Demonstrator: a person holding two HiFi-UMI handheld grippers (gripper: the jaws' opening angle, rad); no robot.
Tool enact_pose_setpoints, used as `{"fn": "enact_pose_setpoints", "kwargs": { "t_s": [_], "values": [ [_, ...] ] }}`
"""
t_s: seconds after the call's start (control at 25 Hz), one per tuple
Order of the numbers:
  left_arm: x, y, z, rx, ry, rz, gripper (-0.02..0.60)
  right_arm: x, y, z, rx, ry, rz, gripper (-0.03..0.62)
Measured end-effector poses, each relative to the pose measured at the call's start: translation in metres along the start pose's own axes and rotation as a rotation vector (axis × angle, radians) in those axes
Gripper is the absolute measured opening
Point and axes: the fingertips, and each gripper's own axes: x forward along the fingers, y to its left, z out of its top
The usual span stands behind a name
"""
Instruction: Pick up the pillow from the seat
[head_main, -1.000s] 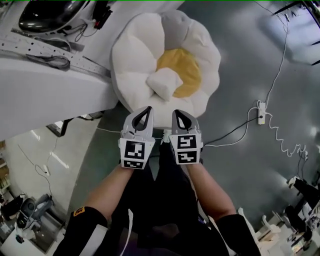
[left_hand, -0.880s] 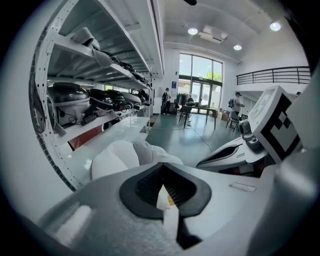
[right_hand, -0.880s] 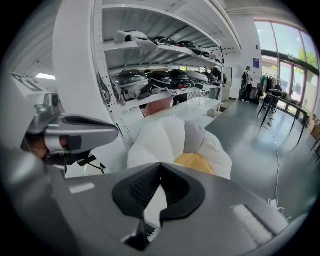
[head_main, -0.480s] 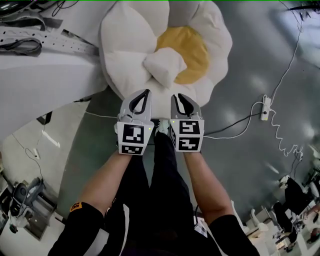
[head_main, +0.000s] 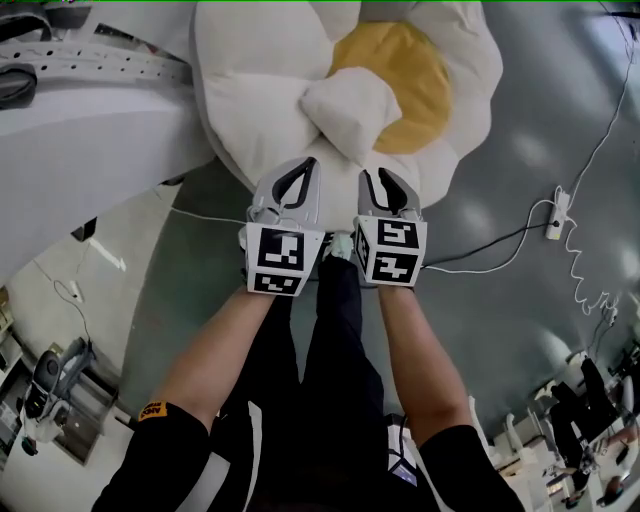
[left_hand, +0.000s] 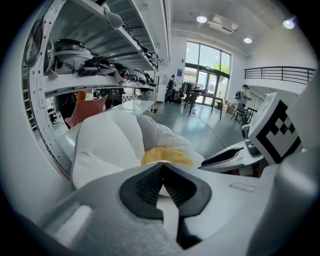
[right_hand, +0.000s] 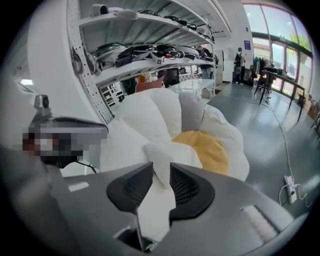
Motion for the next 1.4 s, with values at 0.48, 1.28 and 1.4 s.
{"fn": "enact_pose_setpoints", "kwargs": {
  "t_s": [0.48, 1.28, 1.4],
  "values": [
    [0.053, 0.015, -0.045, -0.009, 0.026, 0.023, 0.005, 0.069, -0.018, -0.037, 0.021, 0.022, -0.009, 0.146],
    [0.087, 0.027, -0.065, -0.005, 0.059, 0.031, 0.005, 0.129, -0.032, -0.066, 0.040, 0.112, 0.007, 0.184],
    [0.084, 0.029, -0.064, -0.008, 0.059, 0.035, 0.005, 0.131, -0.032, -0.068, 0.033, 0.119, -0.001, 0.120]
  ]
}}
